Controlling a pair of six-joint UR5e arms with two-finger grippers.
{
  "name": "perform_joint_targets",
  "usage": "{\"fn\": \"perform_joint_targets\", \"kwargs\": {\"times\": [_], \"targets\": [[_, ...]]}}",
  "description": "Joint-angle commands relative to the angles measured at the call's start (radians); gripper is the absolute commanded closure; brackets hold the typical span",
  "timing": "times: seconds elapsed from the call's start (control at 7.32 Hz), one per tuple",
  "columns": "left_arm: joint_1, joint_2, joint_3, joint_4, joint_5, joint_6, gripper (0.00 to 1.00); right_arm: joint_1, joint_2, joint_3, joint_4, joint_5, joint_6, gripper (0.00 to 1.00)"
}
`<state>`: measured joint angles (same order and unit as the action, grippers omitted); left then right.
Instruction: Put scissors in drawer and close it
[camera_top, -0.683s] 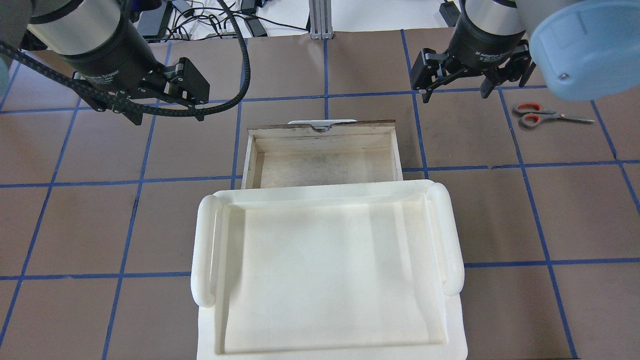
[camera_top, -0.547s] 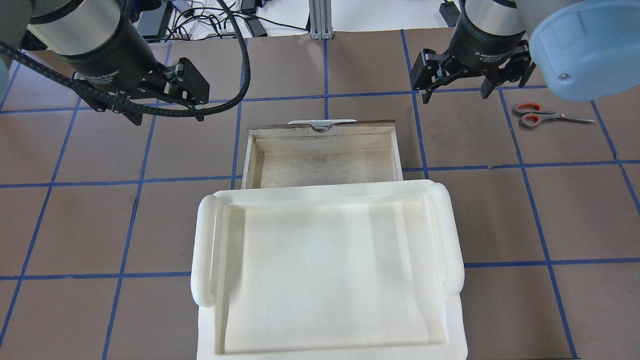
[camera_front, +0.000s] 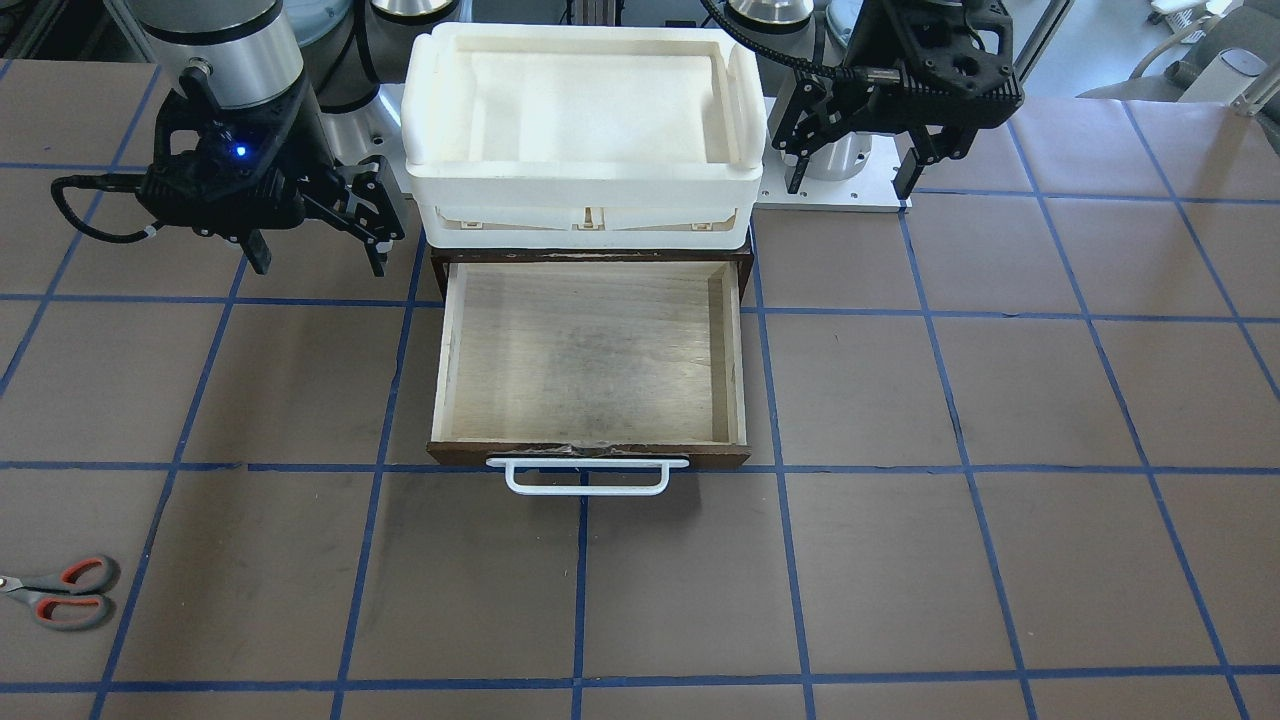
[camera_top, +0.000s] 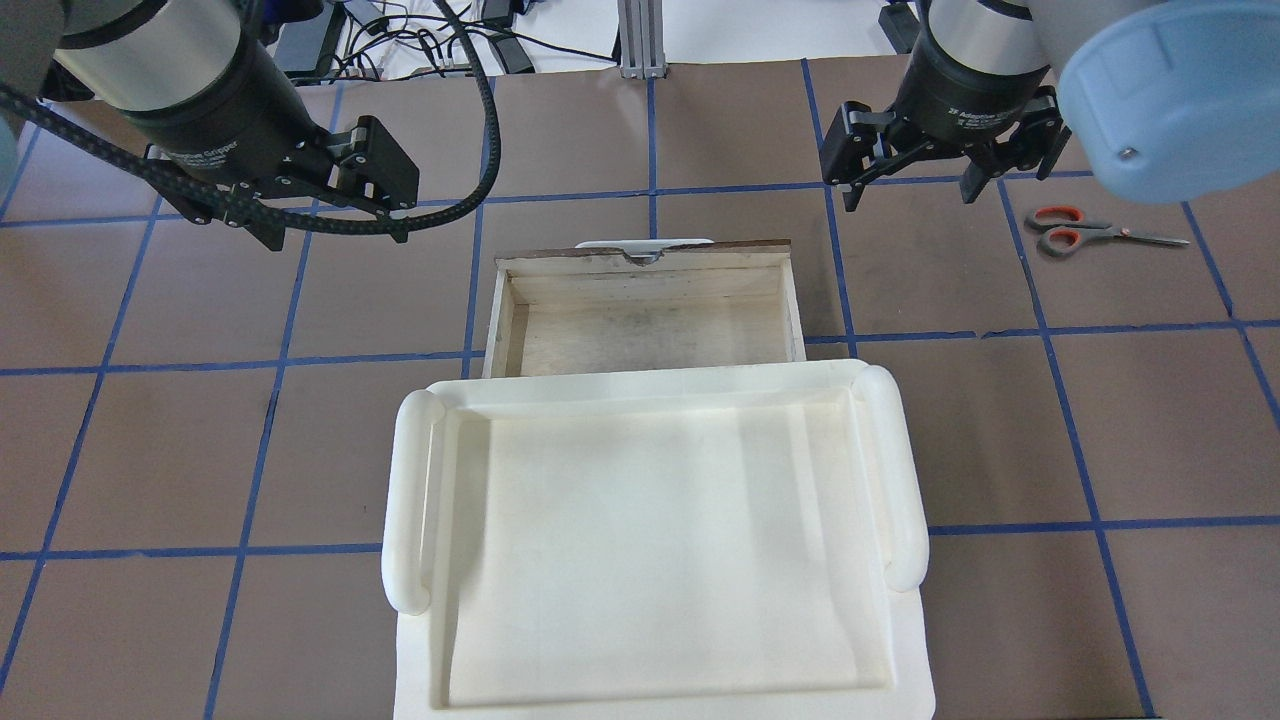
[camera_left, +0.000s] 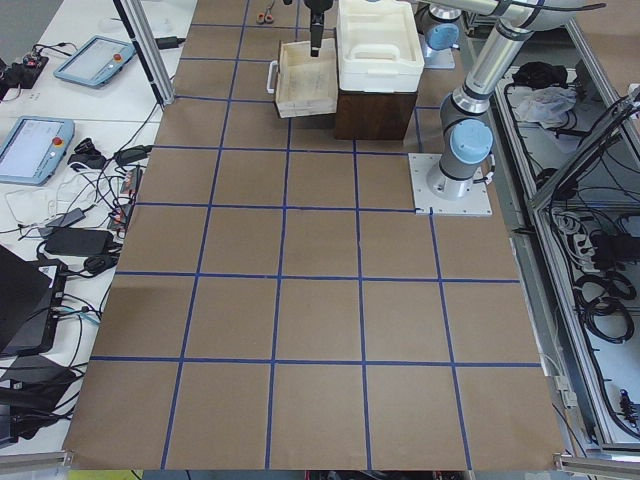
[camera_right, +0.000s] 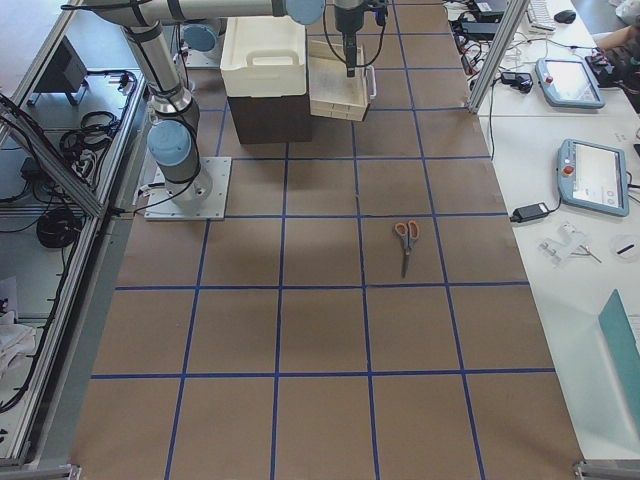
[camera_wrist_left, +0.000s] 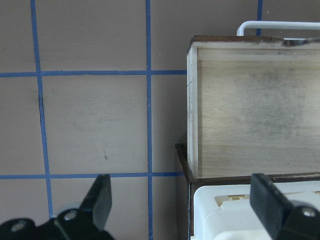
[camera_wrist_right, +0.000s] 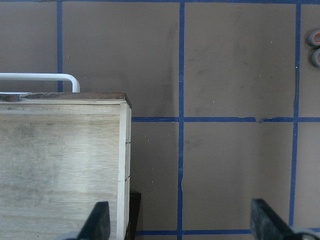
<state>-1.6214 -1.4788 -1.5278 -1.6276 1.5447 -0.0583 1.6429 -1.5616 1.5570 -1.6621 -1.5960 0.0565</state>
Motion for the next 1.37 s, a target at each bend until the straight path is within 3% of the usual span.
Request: {"fn": "perform_joint_targets", "kwargs": {"times": [0.0, 0.82, 1.23], "targets": [[0.0, 0.002, 0.0, 0.0, 0.0, 0.0, 0.0, -0.002, -0.002, 0.0, -0.001, -0.002, -0.006, 0.0], [0.0, 0.002, 0.0, -0.001, -0.002, 0.0, 0.0, -0.017, 0.003, -0.001, -0.019, 0.016, -0.049, 0.0], [0.0, 0.002, 0.0, -0.002, -0.002, 0.0, 0.0, -0.095, 0.006, -0.001, -0.025, 0.019, -0.267, 0.0]]}}
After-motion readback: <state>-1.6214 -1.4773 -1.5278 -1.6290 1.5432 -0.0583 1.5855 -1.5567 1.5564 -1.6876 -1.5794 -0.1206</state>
